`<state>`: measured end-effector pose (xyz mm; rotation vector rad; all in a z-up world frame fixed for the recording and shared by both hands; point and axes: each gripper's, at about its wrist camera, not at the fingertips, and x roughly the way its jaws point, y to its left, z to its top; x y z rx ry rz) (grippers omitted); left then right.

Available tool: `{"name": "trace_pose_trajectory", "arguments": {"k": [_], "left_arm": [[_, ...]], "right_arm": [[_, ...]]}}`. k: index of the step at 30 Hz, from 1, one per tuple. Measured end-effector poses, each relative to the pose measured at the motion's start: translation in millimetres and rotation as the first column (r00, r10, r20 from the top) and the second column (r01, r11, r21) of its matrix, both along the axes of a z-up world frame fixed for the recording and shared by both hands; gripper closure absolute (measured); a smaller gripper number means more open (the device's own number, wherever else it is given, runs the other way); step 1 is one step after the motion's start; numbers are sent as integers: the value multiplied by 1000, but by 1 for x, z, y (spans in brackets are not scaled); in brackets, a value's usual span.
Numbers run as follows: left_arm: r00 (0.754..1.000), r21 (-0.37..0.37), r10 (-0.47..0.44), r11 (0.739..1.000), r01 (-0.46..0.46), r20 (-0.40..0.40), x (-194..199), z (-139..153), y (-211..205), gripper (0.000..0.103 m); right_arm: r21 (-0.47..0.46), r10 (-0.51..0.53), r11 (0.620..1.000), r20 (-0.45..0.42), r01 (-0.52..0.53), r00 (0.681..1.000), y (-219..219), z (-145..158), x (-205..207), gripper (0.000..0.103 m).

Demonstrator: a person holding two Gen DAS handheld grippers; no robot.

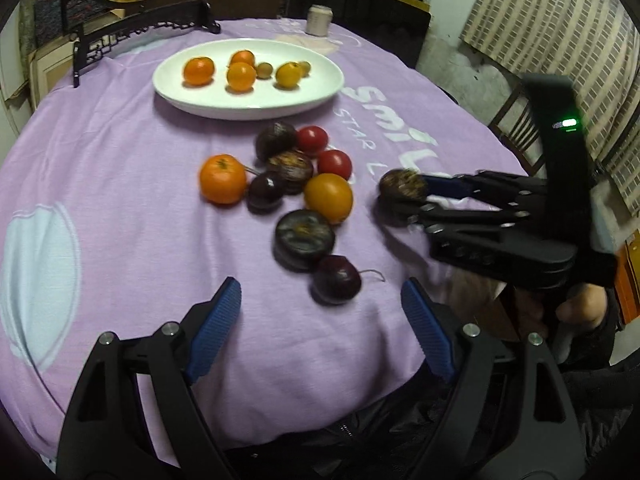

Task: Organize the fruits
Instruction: 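Place a dark plum with the left tool while the right places a passion fruit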

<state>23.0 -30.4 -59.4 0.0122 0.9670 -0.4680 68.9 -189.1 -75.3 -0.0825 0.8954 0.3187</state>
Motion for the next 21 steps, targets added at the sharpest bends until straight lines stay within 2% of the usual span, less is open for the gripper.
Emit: {"name": "trace_pose_trajectory", "arguments": {"k": [2, 4, 6, 8, 10, 11, 21], "left_arm": [[1000, 8, -4, 1000, 4, -22, 4, -6, -7, 20], [999, 16, -5, 1000, 5, -43, 8, -12, -13, 25], [998, 18, -6, 1000, 7, -55, 11, -15, -17, 45], [999, 30, -2, 1000, 4, -44, 13, -15, -21, 49], [999, 33, 5, 999, -4, -39, 13, -17, -23, 60], [999, 35, 8, 999, -7, -38, 14, -17, -23, 73], [1000, 31, 7, 999, -8, 24, 8, -1, -21, 73]], "right_arm": [[12, -15, 1000, 9, 15, 1000, -8, 3, -7, 58], [26, -22, 999, 15, 21, 1000, -15, 5, -12, 58], [37, -23, 999, 16, 23, 1000, -18, 5, -16, 58], [46, -23, 999, 11, 23, 1000, -21, 4, -16, 58], [56, -21, 998, -1, 21, 1000, -22, 1, -14, 58], [61, -19, 998, -7, 20, 1000, -23, -1, -13, 58], [86, -11, 996, -7, 12, 1000, -26, -1, -17, 58]]}}
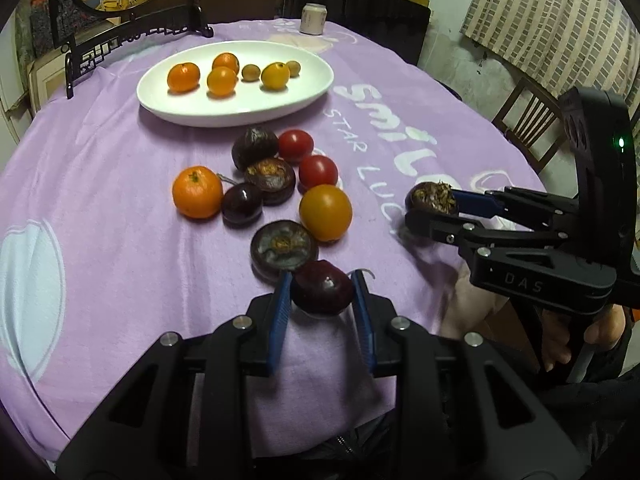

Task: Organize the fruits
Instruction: 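Place a dark plum with the left tool while the right places a passion fruit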

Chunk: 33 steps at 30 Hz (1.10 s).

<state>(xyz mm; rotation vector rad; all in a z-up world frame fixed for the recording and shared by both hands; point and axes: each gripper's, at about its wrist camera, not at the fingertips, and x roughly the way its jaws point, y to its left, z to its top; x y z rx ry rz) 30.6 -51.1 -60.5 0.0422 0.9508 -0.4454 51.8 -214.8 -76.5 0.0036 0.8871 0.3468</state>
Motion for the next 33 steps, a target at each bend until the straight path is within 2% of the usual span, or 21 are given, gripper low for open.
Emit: {"name": "trace_pose_trajectory", "arguments": {"k": [5, 12, 18, 22, 24, 26, 29, 33], "left_arm": [[1000, -7, 20, 1000, -20, 20, 8, 10, 9, 73], [992, 9, 101, 995, -101, 79, 59, 33, 30, 73], [977, 36, 184, 981, -189, 111, 151, 55, 39, 73], [970, 34, 223, 973, -227, 97, 226, 68, 33, 73], [964, 33, 248, 967, -252, 100, 254, 71, 30, 73], [959, 2, 271, 962, -272, 84, 276, 67, 32, 72], [962, -15, 266, 964, -265, 63, 286, 54, 36, 72], [964, -28, 264, 964, -263, 35, 291, 47, 39, 72]], "right_arm": [[9, 11, 1000, -8, -11, 1000, 3, 1, 3, 58], [-13, 37, 999, 30, -37, 999, 19, 20, 30, 58], [-38, 70, 997, 79, -67, 994, 43, 56, 104, 58], [-108, 55, 993, 115, -42, 992, 69, 74, 164, 59], [-124, 26, 992, 121, -11, 992, 77, 74, 198, 59], [-141, 7, 990, 115, 9, 993, 80, 62, 226, 59], [-98, -4, 995, 57, 10, 998, 72, 41, 240, 59], [-83, -15, 996, 39, 19, 999, 69, 36, 250, 59]]}}
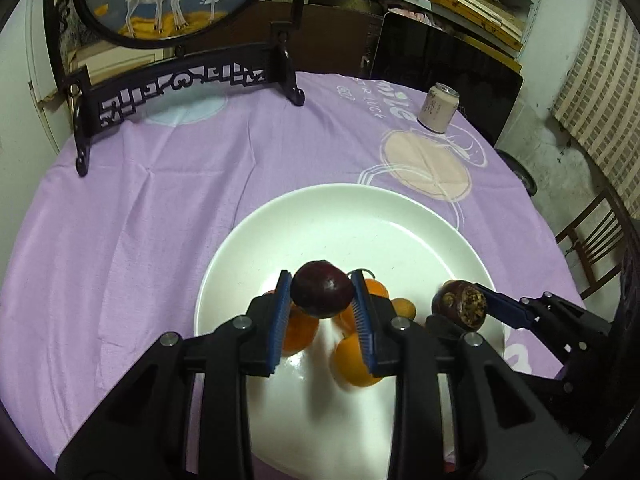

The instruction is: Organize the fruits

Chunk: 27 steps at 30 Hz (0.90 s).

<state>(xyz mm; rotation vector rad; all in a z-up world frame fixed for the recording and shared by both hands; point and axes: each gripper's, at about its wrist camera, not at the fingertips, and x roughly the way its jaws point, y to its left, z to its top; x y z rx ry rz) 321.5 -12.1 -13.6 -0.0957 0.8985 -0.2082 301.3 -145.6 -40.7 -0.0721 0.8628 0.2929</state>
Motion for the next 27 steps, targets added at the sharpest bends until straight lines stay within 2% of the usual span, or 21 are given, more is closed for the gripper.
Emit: {"name": "trace_pose_trajectory", "arguments": {"k": [3, 4, 5, 6, 9, 13, 16, 19, 21, 24, 27], "left_arm": [[1000, 20, -2, 1000, 2, 5, 0, -2, -3, 72], [1000, 19, 0, 1000, 0, 7, -1, -2, -3, 69], [1000, 15, -2, 1000, 2, 8, -2, -2, -2, 50], [1000, 6, 2, 1000, -3, 14, -3, -1, 0, 38], [998, -1, 21, 1000, -21, 54, -13, 8, 6, 37], [995, -8, 35, 999, -34, 94, -39, 18, 11, 38], [992, 0, 40, 999, -40, 123, -78, 21, 18, 37], [989, -10, 15, 1000, -14, 144, -134, 12, 29, 33], [991, -11, -9, 1000, 11, 137, -169, 3, 34, 33], [995, -33, -57, 998, 60, 86, -215, -16, 40, 33], [995, -16, -82, 996, 83, 50, -232, -27, 38, 33]], "right_arm": [[-4, -5, 1000, 10, 5, 1000, 0, 0, 2, 58], [-11, -17, 1000, 19, 17, 1000, -1, -1, 3, 53], [-20, -26, 999, 29, 26, 999, 0, -1, 2, 44], [-35, -37, 999, 53, 39, 998, 0, 0, 1, 43], [-41, -52, 998, 114, 57, 992, -5, 8, -7, 43], [-2, -65, 998, 136, 66, 989, -15, 17, -26, 43], [17, -73, 997, 136, 72, 988, -27, 24, -61, 43], [35, -56, 998, 125, 52, 991, -39, 23, -111, 43], [45, -37, 998, 91, 33, 995, -47, 15, -146, 43], [56, -21, 998, 31, 20, 999, -53, 2, -175, 43], [45, -13, 999, -6, 13, 1000, -50, -5, -189, 43]]}}
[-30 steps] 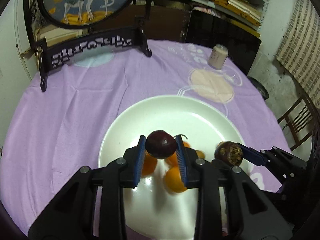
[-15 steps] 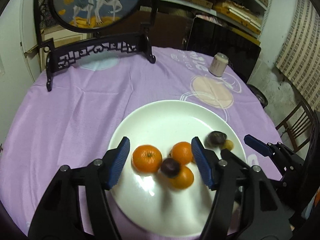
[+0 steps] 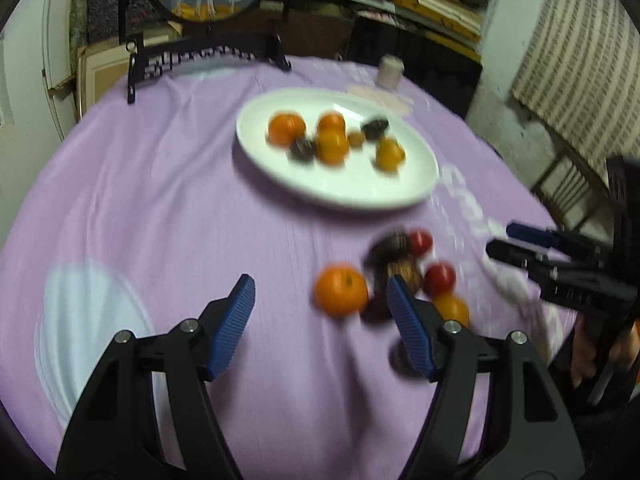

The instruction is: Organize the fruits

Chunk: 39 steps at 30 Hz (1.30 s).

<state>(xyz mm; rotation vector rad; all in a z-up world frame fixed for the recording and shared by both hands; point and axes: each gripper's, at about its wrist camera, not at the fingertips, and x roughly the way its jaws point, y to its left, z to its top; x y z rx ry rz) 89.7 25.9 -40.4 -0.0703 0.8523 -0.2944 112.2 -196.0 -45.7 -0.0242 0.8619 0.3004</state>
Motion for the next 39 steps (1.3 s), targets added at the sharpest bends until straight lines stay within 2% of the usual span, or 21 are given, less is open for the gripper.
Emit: {"name": "trace_pose_trajectory", "arguments": {"k": [4, 9, 15, 18, 19, 21, 24, 29, 33, 37, 38, 39], "left_arm": [[999, -15, -32, 999, 32, -25, -14, -6, -4, 33], [999, -10, -40, 999, 40, -13, -27, -7, -3, 29], [999, -11, -35, 999, 35, -11, -37, -5, 3, 29], [998, -8, -62, 998, 62, 0, -44, -3, -2, 27], [997, -8, -75, 997, 75, 1, -46, -3, -4, 27], [996, -9, -92, 996, 92, -9, -47, -4, -9, 26], [993, -6, -112, 994, 112, -37, -46, -10, -17, 26], [984, -19, -163, 987, 162, -71, -41, -18, -39, 26], [976, 7, -184, 982, 186, -116, -31, -32, -61, 26], [978, 46, -157, 985, 164, -139, -21, -43, -71, 33], [981, 74, -145, 985, 155, -125, -20, -43, -74, 39], [983, 87, -141, 985, 152, -122, -19, -44, -76, 51]], "right_arm": [[27, 57, 998, -20, -56, 998, 10, 1, -14, 43], [-1, 143, 990, -61, -143, 988, 30, -10, -33, 43], [-23, 172, 984, -94, -174, 981, 46, -27, -36, 43], [-38, 175, 983, -71, -178, 982, 55, -31, -30, 54], [-28, 184, 982, -78, -187, 980, 58, -34, -26, 63], [-32, 187, 981, -106, -191, 977, 63, -40, -18, 65], [-50, 188, 980, -102, -193, 977, 62, -39, -22, 67], [-47, 64, 997, -37, -66, 997, 19, -18, -35, 67], [-20, 9, 1000, -25, -10, 1000, -9, -15, -43, 67], [7, 17, 1000, -33, -17, 999, -19, -20, -50, 67], [12, 24, 1000, -33, -23, 999, -20, -21, -51, 67], [16, 27, 1000, -33, -26, 999, -20, -21, -51, 67]]}}
